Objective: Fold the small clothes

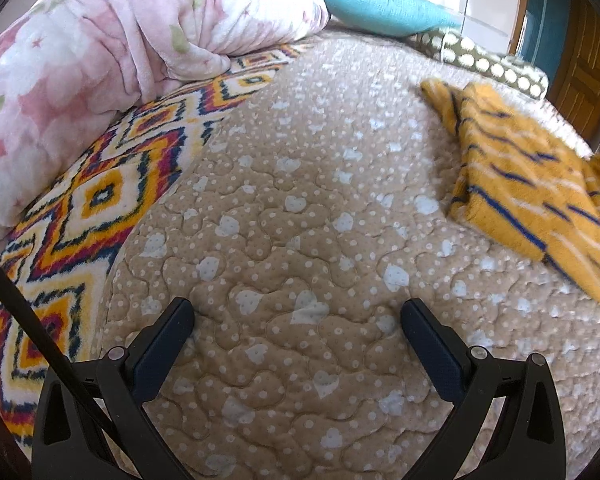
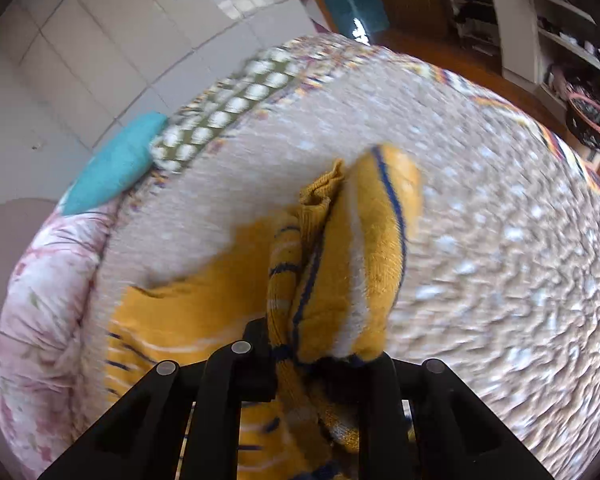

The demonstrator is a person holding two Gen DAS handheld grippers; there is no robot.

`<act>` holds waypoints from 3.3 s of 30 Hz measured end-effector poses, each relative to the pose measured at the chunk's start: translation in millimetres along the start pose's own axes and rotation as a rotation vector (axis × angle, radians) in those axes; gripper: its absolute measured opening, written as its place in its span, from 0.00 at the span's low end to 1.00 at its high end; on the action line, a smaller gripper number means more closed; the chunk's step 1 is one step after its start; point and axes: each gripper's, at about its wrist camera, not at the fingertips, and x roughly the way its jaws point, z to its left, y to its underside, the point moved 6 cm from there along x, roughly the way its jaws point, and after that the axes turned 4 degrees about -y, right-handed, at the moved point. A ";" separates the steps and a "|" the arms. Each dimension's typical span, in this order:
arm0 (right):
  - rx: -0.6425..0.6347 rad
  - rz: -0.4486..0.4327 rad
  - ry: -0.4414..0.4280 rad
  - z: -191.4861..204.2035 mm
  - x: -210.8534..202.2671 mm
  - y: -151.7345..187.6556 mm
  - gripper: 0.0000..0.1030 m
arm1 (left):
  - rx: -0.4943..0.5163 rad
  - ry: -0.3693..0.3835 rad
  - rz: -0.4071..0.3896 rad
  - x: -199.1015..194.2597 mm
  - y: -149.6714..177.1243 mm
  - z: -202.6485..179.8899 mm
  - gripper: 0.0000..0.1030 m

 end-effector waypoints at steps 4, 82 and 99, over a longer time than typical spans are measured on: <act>-0.159 0.039 -0.040 97.8 26.2 30.0 0.17 | -0.067 0.162 -0.047 -21.9 0.9 11.1 1.00; -0.046 0.230 -0.449 53.2 109.7 98.2 0.79 | 0.060 0.426 0.090 39.2 -98.0 -116.1 1.00; -0.111 0.237 -0.215 -28.9 39.1 66.2 0.49 | 0.125 0.367 0.121 -17.5 -46.9 -196.8 0.61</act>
